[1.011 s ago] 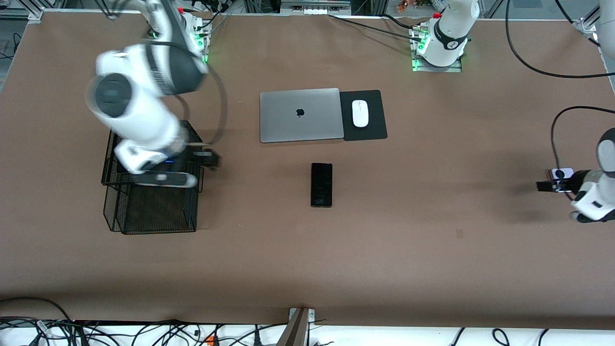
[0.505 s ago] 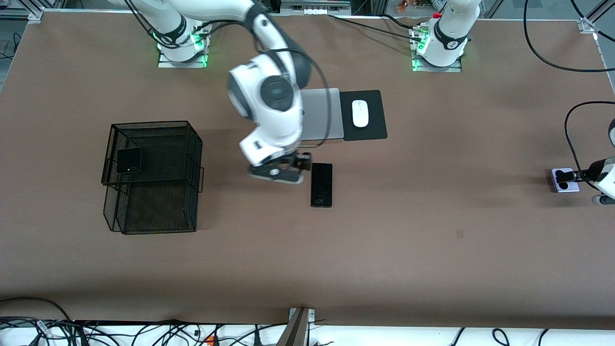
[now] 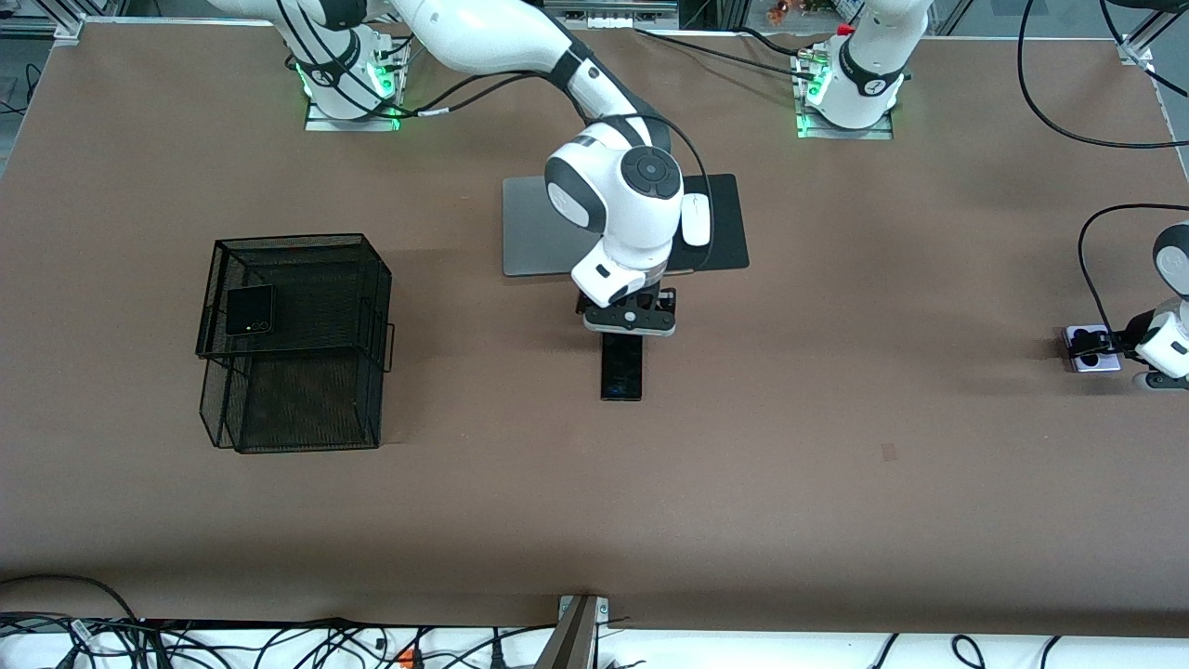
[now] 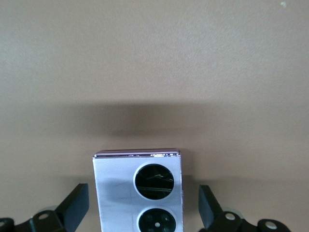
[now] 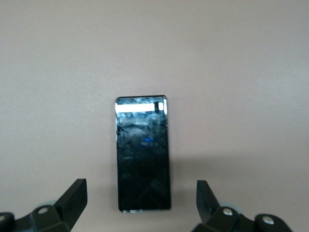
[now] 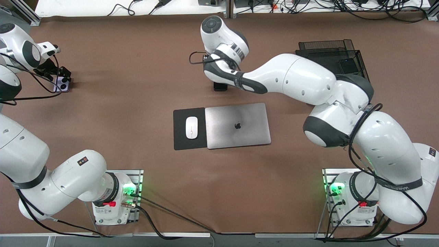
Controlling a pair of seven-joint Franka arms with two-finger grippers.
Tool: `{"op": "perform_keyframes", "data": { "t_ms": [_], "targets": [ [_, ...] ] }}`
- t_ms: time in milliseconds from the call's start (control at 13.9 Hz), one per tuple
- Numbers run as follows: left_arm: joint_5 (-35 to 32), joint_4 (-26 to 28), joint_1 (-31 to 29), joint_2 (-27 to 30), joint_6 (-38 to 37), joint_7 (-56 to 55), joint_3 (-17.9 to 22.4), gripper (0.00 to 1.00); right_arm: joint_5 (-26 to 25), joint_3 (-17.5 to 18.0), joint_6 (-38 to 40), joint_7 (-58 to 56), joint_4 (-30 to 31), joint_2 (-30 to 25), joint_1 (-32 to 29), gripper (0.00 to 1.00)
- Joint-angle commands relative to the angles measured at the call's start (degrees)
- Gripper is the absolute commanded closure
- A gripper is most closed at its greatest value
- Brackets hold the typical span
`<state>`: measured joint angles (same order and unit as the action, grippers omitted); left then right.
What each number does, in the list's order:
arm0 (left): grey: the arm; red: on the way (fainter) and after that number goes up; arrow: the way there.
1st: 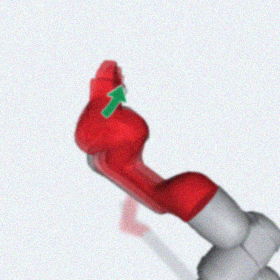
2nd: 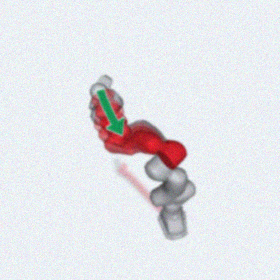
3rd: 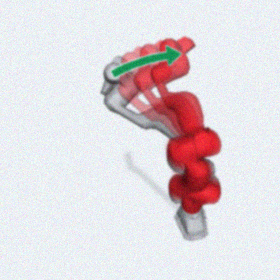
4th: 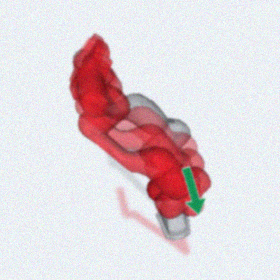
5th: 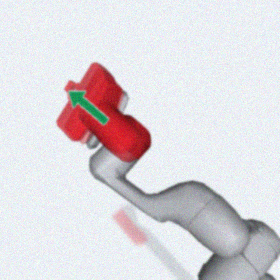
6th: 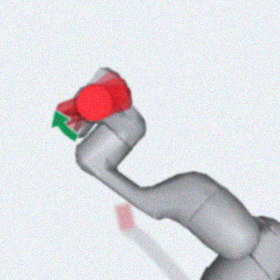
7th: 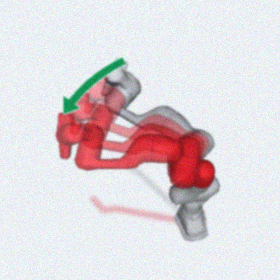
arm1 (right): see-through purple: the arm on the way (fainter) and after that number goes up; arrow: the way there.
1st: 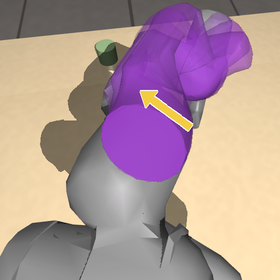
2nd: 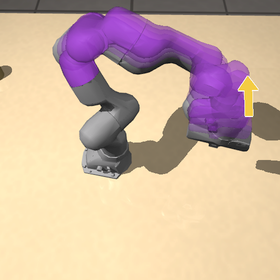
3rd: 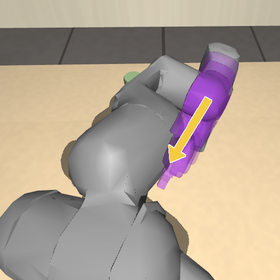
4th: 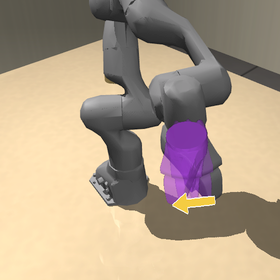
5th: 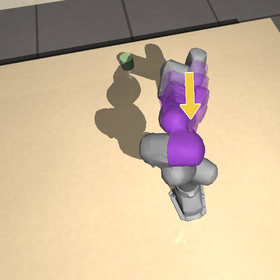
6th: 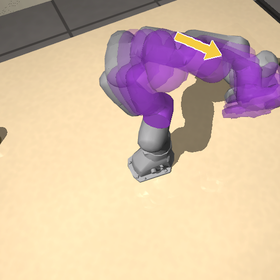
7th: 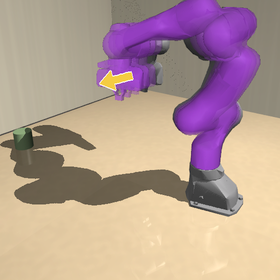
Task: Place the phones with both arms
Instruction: 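Grasp the bar phone with the right gripper while the left grasps the white phone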
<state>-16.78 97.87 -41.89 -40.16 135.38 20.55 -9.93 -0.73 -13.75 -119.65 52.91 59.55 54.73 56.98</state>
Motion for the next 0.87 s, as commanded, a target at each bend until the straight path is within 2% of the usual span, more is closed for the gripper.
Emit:
{"op": "perform_keyframes", "data": {
  "t_ms": [0,217,505,722,794],
  "targets": [
    [-0.45,0.13,-0.99,-0.35,0.5,1.15,-0.88,0.0,-1.03,-0.67,-3.74,-0.96,-2.68,3.28,0.23,0.0],
    [-0.36,0.13,-1.35,-0.62,0.58,1.15,-0.88,0.0,-0.77,-0.49,-5.16,-8.26,-2.16,3.89,-1.08,0.0],
    [-0.36,0.04,-1.44,-1.58,1.72,1.15,-0.88,0.0,-0.06,-0.4,-11.3,-5.91,-1.72,6.96,-1.61,0.0],
    [-0.36,-0.05,-1.44,-2.02,1.82,1.76,-0.88,0.0,-0.15,-0.4,-12.45,-4.66,-1.63,8.29,-1.61,0.0],
    [-0.36,-0.05,-1.44,-2.02,1.82,2.55,-0.88,0.18,-0.15,-0.4,-12.45,-4.66,-1.45,8.38,-1.61,0.0]
  ]
}}
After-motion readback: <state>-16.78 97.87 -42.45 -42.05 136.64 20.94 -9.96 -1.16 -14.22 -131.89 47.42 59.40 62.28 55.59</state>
